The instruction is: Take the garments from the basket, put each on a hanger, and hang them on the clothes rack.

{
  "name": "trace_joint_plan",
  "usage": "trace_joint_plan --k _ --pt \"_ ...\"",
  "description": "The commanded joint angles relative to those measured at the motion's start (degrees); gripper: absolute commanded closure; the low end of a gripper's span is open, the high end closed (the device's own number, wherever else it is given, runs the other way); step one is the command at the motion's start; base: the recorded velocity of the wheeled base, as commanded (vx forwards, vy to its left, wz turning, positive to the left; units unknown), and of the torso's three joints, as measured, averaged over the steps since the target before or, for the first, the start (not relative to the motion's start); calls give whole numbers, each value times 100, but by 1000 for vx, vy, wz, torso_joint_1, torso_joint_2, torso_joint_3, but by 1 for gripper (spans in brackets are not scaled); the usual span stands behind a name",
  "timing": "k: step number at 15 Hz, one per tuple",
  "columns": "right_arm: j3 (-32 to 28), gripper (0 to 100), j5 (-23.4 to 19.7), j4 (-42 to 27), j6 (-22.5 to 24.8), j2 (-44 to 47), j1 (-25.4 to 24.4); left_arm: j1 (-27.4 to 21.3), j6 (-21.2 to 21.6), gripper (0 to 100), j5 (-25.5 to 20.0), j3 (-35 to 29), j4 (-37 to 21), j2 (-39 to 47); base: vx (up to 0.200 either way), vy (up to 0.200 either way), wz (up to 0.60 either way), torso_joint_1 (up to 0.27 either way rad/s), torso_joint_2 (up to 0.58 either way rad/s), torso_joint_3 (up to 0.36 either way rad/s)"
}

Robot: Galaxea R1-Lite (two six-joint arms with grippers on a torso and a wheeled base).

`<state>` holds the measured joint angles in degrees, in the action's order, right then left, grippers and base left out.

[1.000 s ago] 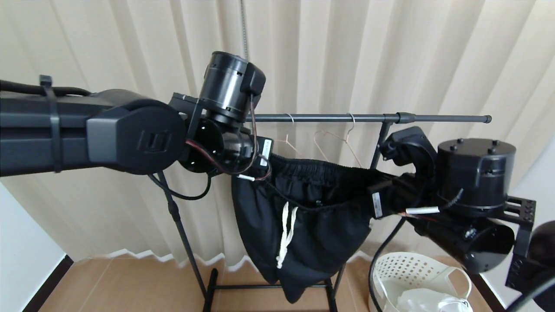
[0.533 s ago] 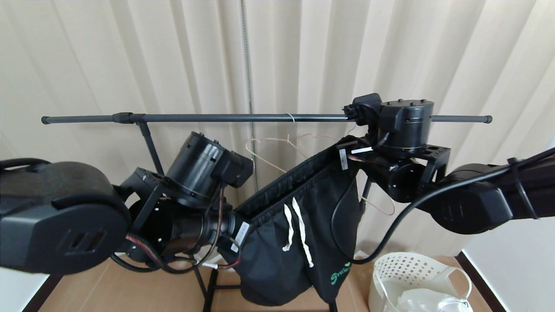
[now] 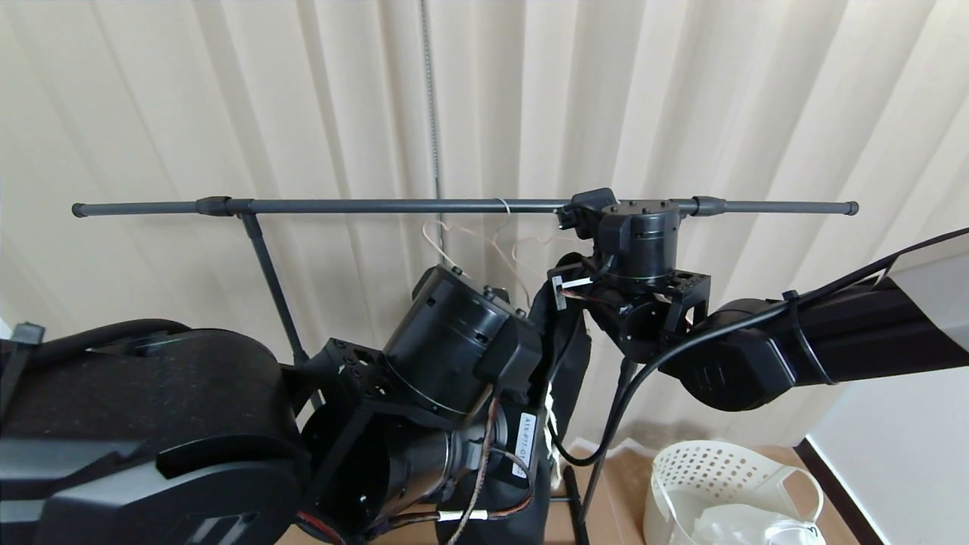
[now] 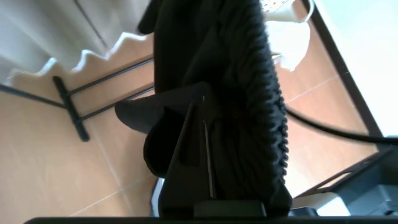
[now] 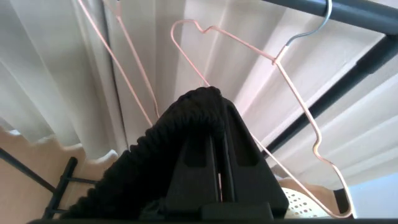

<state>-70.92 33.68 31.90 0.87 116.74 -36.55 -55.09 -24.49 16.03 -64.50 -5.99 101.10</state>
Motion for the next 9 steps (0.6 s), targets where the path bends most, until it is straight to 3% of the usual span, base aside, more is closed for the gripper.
trace_joint_plan --k 1,4,9 --pt "17 100 -11 -17 -43 -2 -28 -72 -12 100 5 -54 -17 94 0 0 0 0 0 0" --pt "386 100 -11 9 -104 -309 69 7 23 100 128 148 -43 -90 0 0 0 0 0 0" --pt "1485 100 139 9 -87 -1267 201 895 472 100 199 227 -43 -319 0 0 0 0 0 0"
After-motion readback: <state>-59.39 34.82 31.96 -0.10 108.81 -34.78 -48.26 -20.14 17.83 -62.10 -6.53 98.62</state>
